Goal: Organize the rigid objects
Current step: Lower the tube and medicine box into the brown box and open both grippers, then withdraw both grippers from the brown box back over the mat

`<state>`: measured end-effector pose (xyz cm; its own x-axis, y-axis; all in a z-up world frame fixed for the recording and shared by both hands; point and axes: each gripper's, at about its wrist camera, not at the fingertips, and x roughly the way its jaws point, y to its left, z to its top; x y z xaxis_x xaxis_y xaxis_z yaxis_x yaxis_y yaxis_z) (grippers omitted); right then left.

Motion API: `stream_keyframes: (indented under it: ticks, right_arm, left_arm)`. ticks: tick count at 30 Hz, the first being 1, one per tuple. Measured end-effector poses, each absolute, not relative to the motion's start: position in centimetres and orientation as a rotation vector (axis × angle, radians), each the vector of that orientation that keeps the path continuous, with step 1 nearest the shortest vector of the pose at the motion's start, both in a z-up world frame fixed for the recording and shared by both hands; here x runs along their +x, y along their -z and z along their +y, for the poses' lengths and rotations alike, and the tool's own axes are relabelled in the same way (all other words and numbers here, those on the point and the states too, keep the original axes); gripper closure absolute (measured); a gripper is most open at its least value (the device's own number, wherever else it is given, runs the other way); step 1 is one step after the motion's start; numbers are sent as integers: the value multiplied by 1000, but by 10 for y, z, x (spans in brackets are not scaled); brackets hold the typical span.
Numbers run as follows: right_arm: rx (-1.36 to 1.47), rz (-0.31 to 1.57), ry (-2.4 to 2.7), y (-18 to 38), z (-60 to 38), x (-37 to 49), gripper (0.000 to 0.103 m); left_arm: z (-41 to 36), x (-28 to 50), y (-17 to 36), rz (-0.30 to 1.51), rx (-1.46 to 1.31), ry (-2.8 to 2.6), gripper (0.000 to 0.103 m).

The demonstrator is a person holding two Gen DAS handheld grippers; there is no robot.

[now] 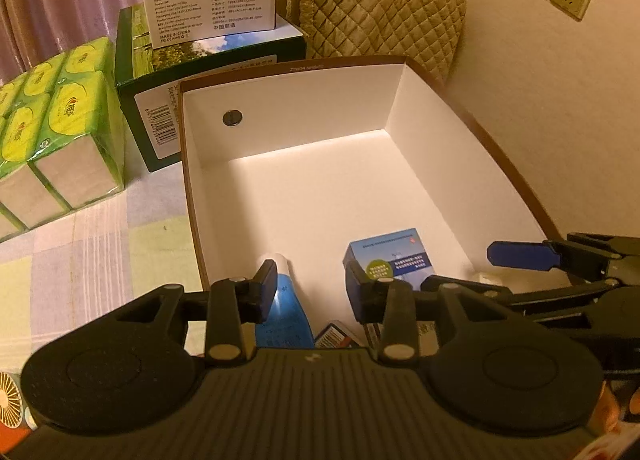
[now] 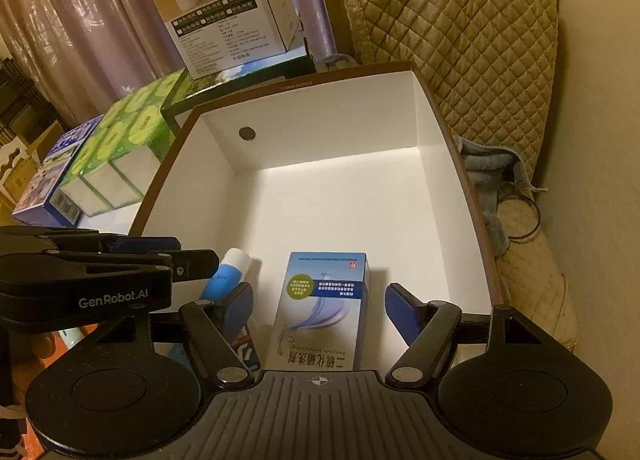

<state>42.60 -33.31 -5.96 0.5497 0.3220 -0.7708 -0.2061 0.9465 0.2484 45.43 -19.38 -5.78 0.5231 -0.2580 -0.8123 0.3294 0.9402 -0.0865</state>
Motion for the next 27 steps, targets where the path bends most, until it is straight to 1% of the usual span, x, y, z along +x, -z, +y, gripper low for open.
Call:
stream_keyframes:
  ticks: [11, 18, 27]
  right_arm:
    - [157, 914, -294, 45, -342, 399, 30]
    - [177, 871, -292, 29, -344, 375, 30]
    - [196, 856, -313, 20, -336, 336, 30]
  left_arm:
    - [-185, 428, 39, 932, 60, 367, 66]
    - [-174, 399, 21, 897, 46, 380, 65]
    - [-140, 351, 6, 864, -12, 357, 64]
